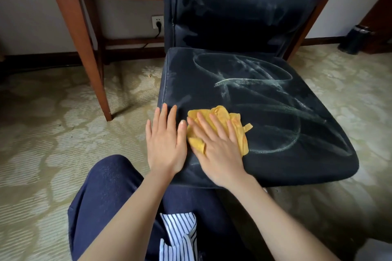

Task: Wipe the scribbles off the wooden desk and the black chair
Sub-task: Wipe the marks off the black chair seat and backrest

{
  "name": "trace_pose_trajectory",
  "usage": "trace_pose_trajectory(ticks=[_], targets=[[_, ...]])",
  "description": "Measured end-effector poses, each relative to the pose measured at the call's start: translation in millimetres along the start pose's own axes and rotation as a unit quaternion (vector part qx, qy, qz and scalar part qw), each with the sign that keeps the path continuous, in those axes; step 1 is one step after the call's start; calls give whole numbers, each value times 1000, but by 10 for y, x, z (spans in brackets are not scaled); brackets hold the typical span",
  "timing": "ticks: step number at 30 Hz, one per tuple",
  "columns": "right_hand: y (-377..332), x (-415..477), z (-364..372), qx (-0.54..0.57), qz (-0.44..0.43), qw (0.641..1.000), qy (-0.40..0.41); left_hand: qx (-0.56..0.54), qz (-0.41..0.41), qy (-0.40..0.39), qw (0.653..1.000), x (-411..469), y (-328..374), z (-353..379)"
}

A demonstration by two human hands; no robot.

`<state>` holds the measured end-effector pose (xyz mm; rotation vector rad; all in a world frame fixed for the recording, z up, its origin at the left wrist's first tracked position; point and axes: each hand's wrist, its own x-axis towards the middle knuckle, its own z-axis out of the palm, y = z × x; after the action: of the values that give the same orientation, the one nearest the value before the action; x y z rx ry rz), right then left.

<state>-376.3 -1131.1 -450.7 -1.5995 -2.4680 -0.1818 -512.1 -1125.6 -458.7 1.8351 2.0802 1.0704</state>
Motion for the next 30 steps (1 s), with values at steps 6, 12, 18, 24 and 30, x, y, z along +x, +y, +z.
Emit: trace_pose_trajectory(ticks=[6,12,18,24,30], targets=[[259,-510,71,21,40,998,38,20,16,-2,1000,-5,-12,3],[830,-436,-54,6,203,979,34,32,21,-1,999,-4,-28,21],[1151,256,-166,63,263,961,-57,4,19,18,1000,-1,-24,33],[788,782,-146,80,198,970,-113,-5,16,25,1000,8,-39,27],[226,653,-114,43,64,992,-97,-13,11,23,1000,33,-54,2]])
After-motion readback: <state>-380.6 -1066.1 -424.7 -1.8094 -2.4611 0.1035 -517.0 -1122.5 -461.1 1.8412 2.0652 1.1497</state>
